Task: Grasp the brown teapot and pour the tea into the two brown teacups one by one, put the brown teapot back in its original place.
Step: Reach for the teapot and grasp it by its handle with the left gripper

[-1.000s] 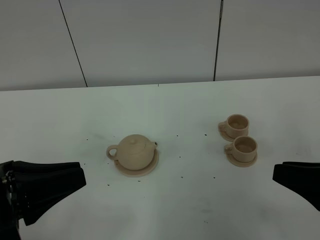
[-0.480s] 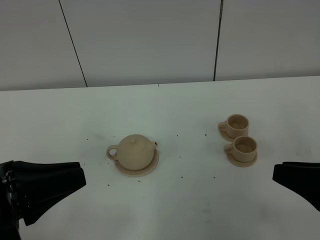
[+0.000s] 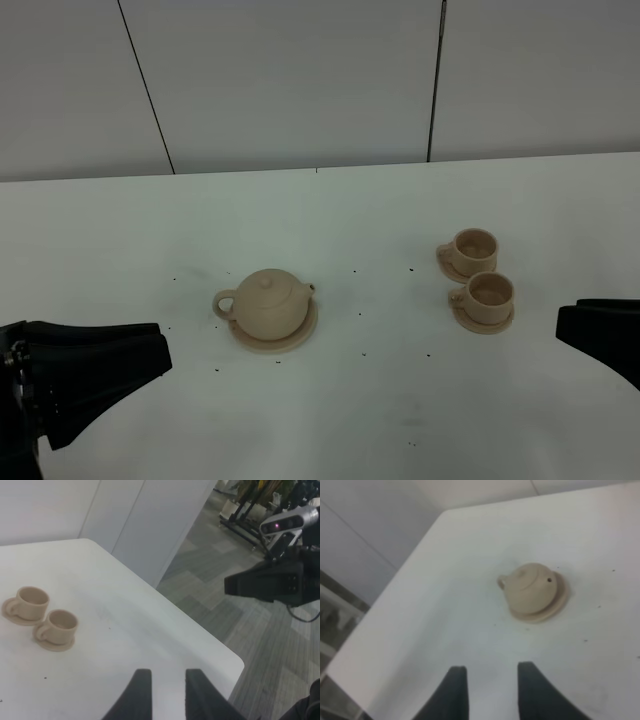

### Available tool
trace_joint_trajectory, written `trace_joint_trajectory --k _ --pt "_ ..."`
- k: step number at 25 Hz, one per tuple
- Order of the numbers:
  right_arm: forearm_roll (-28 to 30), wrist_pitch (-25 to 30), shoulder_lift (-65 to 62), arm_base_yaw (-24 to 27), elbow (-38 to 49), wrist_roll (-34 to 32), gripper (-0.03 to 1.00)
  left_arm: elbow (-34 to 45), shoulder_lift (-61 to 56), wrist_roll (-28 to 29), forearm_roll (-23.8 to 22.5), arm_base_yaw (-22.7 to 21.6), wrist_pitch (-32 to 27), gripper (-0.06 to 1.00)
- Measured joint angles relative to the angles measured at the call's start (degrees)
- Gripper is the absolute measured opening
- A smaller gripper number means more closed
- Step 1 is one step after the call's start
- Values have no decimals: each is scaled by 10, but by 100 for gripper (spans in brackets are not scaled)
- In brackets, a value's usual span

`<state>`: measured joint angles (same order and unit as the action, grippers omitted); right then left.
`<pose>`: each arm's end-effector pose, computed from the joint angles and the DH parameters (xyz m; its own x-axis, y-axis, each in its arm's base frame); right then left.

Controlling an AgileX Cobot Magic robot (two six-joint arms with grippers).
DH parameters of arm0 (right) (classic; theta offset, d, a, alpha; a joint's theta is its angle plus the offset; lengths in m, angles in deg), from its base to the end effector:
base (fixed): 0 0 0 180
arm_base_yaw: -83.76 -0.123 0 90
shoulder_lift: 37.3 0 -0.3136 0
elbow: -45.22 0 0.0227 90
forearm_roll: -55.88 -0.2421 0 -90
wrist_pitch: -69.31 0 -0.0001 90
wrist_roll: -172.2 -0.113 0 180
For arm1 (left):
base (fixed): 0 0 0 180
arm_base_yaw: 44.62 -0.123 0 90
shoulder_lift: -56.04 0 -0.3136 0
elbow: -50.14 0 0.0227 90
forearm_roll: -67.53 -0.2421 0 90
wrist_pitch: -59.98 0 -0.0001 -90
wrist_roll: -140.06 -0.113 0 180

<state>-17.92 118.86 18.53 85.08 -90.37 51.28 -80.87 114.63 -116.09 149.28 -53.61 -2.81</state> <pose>0.1358 0.0795 0.3251 -0.5458 0.0934 -0.8327 -0.5665 0.6911 0.4488 0.1331 -0.0797 0.3098 -0.4966 -0.0472 -0.8667 0.6873 0.5883 -0.4259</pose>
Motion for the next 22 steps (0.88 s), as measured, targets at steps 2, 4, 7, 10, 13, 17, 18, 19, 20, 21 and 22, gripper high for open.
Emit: trace_joint_trajectory --k 2,4,7,10,13,17,18,19,20,21,22 --pt "31 -3 0 0 -13 -20 24 0 0 0 0 0 6 24" --pt "72 -3 0 0 -23 -48 24 0 0 0 1 0 13 24" --pt "144 -6 -4 0 -36 -99 24 0 0 0 13 0 14 24" --pt "209 -19 -24 0 -40 -154 24 0 0 -1 30 0 17 24" --pt "258 -34 -55 0 -40 -200 24 0 0 -2 33 0 25 24" --pt "309 -38 -97 0 -40 -253 24 0 0 -2 34 0 37 24" --pt "323 -38 -107 0 -40 -268 24 0 0 -2 34 0 39 24" --pt "341 -37 -118 0 -40 -285 24 0 0 -2 34 0 42 24" --pt "362 -34 -126 0 -40 -300 24 0 0 -2 34 0 44 24" --pt "384 -30 -137 0 -40 -322 24 0 0 -2 34 0 45 24" --pt "403 -24 -148 0 -40 -345 24 0 0 -2 34 0 45 24"
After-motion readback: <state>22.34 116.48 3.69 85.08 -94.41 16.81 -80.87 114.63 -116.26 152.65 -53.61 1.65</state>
